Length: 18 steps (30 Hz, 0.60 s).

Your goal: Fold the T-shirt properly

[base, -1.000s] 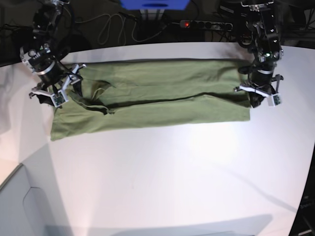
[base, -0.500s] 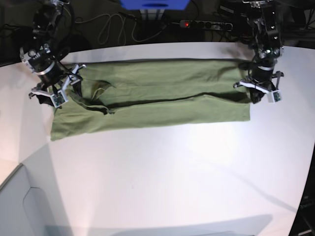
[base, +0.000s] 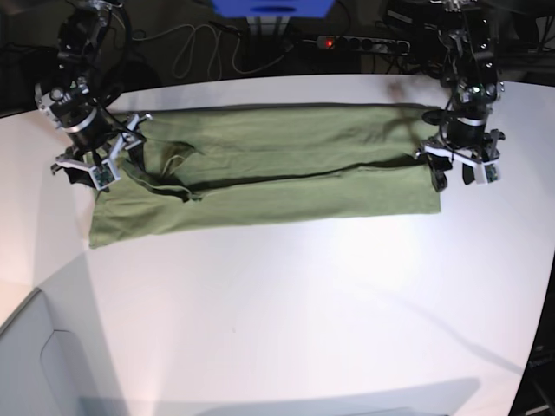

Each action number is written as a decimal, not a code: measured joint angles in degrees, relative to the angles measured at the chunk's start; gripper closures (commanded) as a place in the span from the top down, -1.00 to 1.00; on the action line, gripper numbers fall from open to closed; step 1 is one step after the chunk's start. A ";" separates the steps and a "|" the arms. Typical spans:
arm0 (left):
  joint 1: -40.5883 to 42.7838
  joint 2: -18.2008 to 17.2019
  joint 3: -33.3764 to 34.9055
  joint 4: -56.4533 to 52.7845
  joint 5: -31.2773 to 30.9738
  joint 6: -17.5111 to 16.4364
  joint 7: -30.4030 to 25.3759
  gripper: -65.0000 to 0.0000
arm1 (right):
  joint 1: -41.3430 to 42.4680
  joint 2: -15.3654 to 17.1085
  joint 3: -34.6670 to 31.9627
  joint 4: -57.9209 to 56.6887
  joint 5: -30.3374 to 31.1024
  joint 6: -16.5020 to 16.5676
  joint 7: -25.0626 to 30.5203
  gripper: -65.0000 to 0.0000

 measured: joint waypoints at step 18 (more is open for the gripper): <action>-2.05 2.21 0.26 -8.37 -2.32 0.00 -0.09 0.09 | -0.35 -3.63 0.04 3.45 -0.04 0.00 -0.31 0.28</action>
